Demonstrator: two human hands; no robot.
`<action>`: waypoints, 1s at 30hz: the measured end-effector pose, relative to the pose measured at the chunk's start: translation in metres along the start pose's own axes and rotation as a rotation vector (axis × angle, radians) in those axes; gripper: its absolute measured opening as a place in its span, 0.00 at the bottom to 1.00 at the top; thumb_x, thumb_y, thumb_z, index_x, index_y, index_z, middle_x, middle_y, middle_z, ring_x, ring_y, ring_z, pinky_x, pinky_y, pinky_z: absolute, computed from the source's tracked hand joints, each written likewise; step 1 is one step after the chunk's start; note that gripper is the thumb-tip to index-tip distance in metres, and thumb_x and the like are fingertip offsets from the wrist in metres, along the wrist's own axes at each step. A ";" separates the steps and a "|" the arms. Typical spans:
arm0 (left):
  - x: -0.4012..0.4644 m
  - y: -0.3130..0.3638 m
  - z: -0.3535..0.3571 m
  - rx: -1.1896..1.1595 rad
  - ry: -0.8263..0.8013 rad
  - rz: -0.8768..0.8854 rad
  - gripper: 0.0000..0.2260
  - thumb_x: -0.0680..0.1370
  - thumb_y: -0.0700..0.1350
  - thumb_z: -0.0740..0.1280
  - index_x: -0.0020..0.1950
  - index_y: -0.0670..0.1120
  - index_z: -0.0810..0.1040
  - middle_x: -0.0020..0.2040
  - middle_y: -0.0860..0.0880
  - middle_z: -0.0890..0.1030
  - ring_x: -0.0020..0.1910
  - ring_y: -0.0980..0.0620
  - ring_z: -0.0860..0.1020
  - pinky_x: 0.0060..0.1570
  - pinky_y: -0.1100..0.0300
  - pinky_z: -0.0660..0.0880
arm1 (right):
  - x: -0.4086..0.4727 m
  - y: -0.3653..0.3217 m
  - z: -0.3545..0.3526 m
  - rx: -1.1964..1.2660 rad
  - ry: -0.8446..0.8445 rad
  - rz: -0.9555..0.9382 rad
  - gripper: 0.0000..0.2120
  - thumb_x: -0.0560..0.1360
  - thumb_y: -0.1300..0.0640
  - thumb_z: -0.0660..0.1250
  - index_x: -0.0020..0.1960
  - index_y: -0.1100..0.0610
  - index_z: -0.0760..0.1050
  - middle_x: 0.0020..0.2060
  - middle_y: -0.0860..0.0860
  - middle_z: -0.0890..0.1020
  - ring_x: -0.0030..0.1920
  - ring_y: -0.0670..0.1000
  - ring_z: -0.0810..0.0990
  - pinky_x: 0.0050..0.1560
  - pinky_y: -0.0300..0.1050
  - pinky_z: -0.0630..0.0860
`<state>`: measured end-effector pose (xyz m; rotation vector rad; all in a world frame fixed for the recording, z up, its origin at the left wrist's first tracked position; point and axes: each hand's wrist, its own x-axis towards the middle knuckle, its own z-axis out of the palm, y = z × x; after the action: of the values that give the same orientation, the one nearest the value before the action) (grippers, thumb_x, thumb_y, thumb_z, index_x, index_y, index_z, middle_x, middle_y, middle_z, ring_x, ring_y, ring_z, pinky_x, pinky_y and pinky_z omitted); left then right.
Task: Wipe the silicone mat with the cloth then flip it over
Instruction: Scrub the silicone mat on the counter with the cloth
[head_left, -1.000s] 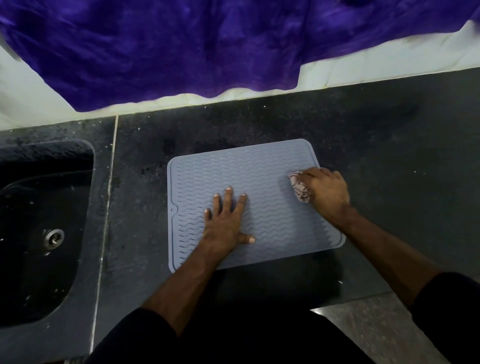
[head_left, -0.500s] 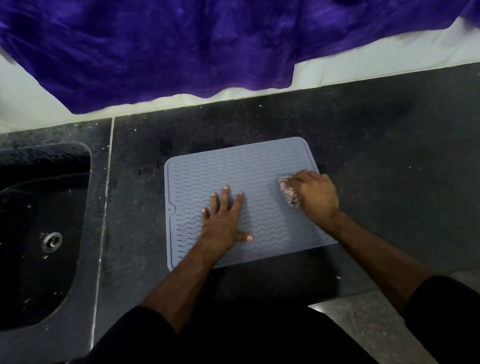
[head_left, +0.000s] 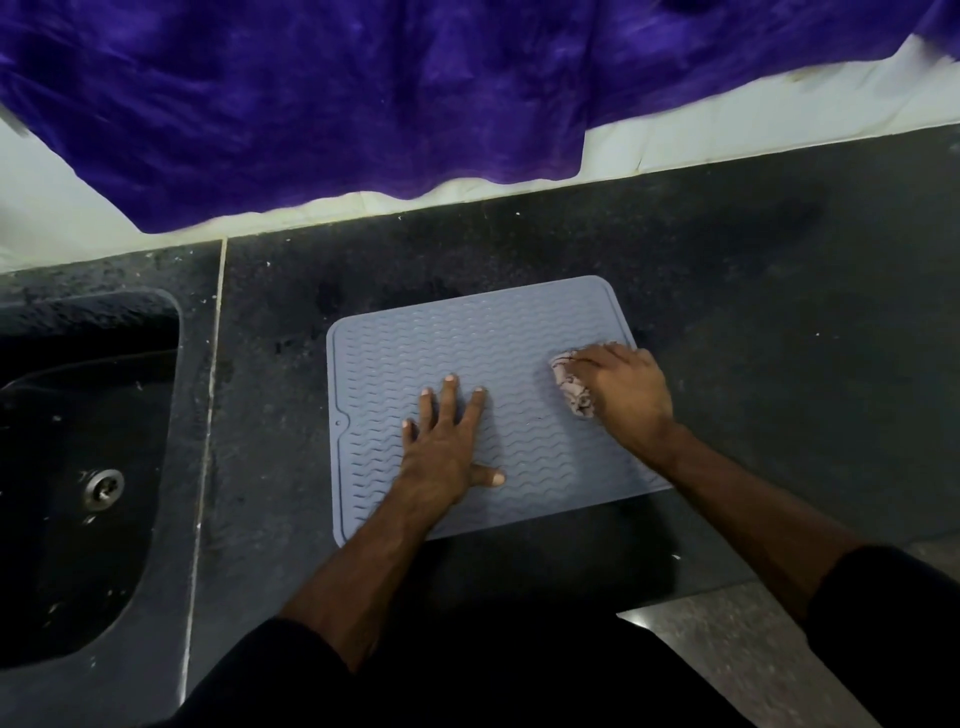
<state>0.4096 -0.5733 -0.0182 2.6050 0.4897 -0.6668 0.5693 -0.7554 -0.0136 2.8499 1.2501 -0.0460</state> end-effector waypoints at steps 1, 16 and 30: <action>0.000 0.000 0.000 0.001 -0.001 -0.001 0.51 0.71 0.59 0.72 0.77 0.56 0.35 0.76 0.47 0.28 0.75 0.40 0.32 0.72 0.38 0.40 | -0.002 0.009 -0.001 -0.019 0.003 0.043 0.23 0.63 0.61 0.77 0.57 0.54 0.80 0.56 0.53 0.81 0.55 0.59 0.79 0.53 0.54 0.75; 0.001 0.001 0.000 -0.009 -0.002 -0.012 0.51 0.71 0.59 0.72 0.78 0.56 0.35 0.76 0.48 0.28 0.75 0.41 0.32 0.72 0.39 0.40 | -0.002 -0.019 -0.003 0.033 -0.019 -0.037 0.27 0.69 0.58 0.73 0.67 0.53 0.73 0.67 0.53 0.74 0.66 0.58 0.71 0.66 0.55 0.65; 0.002 0.002 0.001 0.004 0.002 -0.030 0.52 0.70 0.60 0.73 0.77 0.57 0.35 0.76 0.48 0.28 0.75 0.41 0.32 0.72 0.38 0.41 | 0.006 -0.050 -0.013 0.085 -0.076 -0.081 0.25 0.75 0.57 0.65 0.71 0.53 0.67 0.70 0.52 0.69 0.69 0.57 0.65 0.70 0.53 0.58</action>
<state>0.4121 -0.5744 -0.0194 2.6069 0.5303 -0.6751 0.5369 -0.7163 -0.0017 2.8359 1.3794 -0.2120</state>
